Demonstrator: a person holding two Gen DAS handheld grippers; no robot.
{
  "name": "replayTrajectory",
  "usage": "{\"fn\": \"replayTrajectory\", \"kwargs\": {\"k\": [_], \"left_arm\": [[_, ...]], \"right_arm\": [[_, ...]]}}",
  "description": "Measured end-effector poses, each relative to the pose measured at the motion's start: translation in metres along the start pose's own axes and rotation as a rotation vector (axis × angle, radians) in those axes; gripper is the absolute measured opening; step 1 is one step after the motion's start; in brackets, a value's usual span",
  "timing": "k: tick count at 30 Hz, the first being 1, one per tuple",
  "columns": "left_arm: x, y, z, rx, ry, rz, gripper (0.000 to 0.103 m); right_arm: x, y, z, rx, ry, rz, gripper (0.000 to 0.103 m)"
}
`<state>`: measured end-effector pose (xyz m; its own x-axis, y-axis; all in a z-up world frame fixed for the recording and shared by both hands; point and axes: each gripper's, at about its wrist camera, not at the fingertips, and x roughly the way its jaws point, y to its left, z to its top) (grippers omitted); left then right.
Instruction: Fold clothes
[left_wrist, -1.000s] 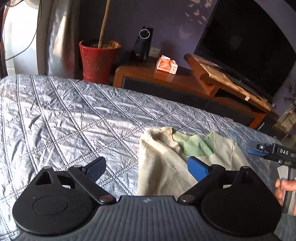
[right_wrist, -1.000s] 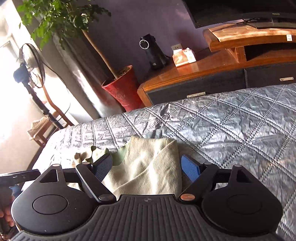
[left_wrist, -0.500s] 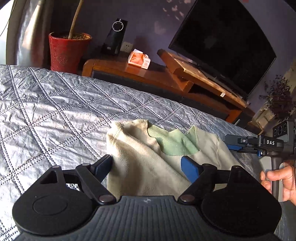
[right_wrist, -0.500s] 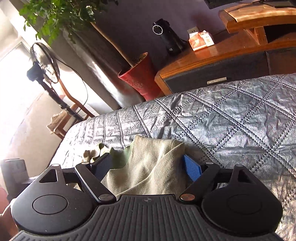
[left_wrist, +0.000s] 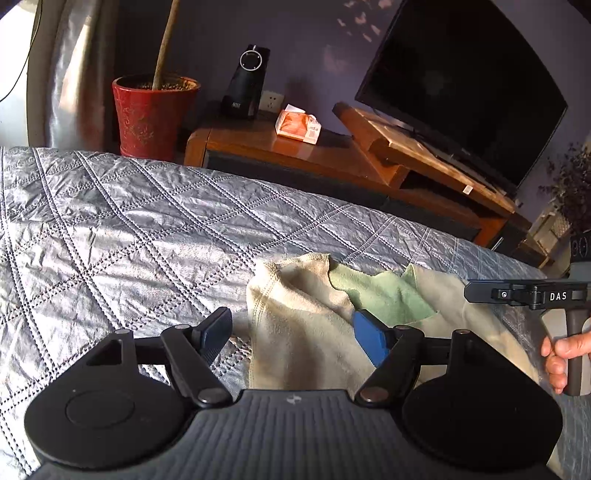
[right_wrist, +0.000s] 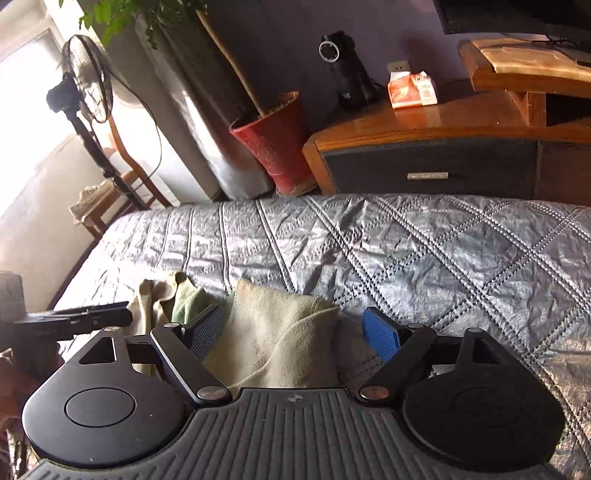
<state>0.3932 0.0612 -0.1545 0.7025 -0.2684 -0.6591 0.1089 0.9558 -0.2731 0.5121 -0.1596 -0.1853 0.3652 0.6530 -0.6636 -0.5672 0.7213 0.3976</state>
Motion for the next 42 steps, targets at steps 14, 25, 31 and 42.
{"fn": "replayTrajectory", "kwargs": {"k": [14,25,31,42], "left_arm": [[0.005,-0.005,0.005,0.080,0.001,0.185,0.010],[0.008,-0.028,0.001,0.159,-0.031,0.364,0.009],[-0.011,-0.003,0.004,0.011,-0.062,0.357,0.020],[-0.040,-0.035,-0.031,0.074,0.016,0.403,0.028]], "right_arm": [[-0.007,0.013,-0.008,-0.086,-0.012,-0.134,0.007],[-0.004,0.025,-0.013,-0.162,-0.026,-0.301,0.014],[-0.034,0.022,-0.015,-0.043,-0.160,-0.339,0.028],[-0.058,0.094,-0.077,-0.242,-0.078,-0.455,0.055]]}}
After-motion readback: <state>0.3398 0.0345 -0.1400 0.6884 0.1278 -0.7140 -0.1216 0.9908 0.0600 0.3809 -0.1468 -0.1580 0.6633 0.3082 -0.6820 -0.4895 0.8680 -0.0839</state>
